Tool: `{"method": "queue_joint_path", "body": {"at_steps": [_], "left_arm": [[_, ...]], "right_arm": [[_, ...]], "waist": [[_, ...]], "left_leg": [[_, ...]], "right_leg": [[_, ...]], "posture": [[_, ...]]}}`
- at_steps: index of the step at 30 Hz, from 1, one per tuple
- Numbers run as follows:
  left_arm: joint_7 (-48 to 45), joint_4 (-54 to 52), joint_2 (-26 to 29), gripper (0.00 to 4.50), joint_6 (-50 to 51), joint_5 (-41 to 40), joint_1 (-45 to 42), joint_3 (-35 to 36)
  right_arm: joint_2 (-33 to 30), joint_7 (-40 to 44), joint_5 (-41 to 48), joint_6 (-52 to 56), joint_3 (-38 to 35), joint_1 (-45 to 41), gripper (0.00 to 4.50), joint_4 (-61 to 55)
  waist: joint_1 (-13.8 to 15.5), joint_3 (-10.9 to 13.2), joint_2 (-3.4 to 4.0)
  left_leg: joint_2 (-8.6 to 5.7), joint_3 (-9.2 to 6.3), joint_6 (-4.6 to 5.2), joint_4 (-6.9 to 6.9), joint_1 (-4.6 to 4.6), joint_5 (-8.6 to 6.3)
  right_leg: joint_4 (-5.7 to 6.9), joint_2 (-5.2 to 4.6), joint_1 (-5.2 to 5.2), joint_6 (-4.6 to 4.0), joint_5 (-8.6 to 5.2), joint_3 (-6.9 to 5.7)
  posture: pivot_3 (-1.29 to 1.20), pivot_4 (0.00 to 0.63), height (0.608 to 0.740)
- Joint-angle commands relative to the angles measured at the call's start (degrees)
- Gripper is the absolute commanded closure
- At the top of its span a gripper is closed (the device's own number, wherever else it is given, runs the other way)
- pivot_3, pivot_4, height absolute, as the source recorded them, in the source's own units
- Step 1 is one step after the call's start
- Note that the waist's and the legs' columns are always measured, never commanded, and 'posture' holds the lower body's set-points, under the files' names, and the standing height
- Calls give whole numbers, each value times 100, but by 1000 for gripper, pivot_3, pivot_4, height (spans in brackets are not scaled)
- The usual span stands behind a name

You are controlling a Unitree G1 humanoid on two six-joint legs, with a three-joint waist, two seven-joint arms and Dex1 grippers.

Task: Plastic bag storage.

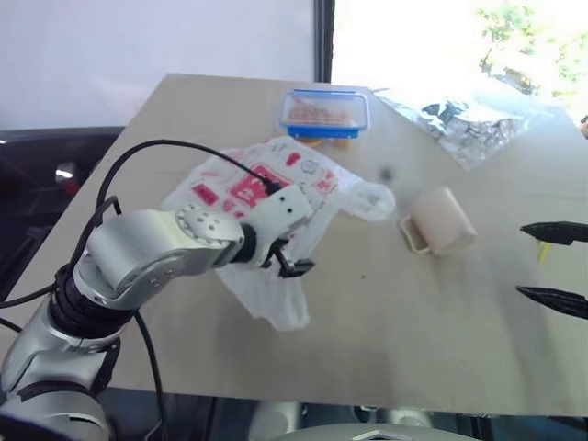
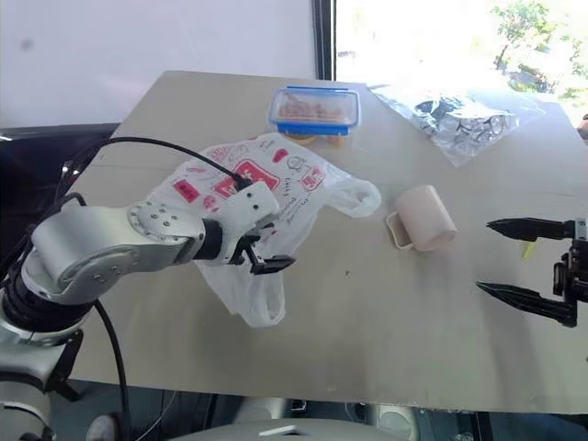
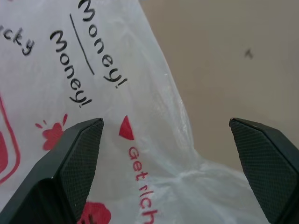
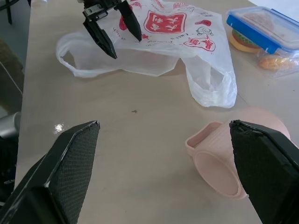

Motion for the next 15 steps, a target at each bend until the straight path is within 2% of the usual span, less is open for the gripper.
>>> {"method": "queue_joint_path", "body": {"at_steps": [1, 4, 6, 11, 12, 15], "left_arm": [[-194, 31, -13, 7, -328, 1004, -384, -929], [-362, 180, -168, 828, -484, 1476, -634, -1251], [-384, 246, -256, 1807, -660, 1717, -573, -1167], [-424, 506, -625, 4266, -1246, 1804, 2, 110], [-443, 651, -711, 4447, -1245, 1752, 72, 452], [-702, 1187, -945, 4447, -1339, 1429, 52, 1530]], "right_arm": [[32, 11, -4, -109, 27, 2, 0, -171], [84, -46, -2, -117, 46, 2, 0, -236], [100, -93, 33, -83, 25, -8, 0, -291], [218, -308, 98, -3, 145, -6, 0, -559], [252, -389, 132, 40, 205, -35, 0, -635], [393, -841, 81, 178, 556, -128, 0, -976]], "waist": [[16, 1, -2], [77, 2, -3], [76, 2, -3], [67, 2, -4], [62, 3, -4], [63, 3, -5]], "left_leg": [[0, 0, 0, 0, 0, 0], [-5, 2, 2, 8, -6, -1], [-7, 3, 5, 11, -8, -3], [-4, -3, 5, 10, -10, -3], [-4, -1, 5, 10, -8, -3], [-2, -3, 5, 10, -6, -3]], "right_leg": [[0, -2, 0, 1, 0, 0], [-3, -8, 0, 4, 0, -1], [-4, -15, 1, 5, 0, -2], [-3, -16, -1, 6, -2, -5], [-2, -17, -1, 5, -2, -4], [-1, -17, -1, 5, -2, -5]], "posture": [[0, 150, 740], [0, 150, 740], [0, 150, 740], [0, 150, 740], [0, 150, 740], [0, 150, 740]]}}
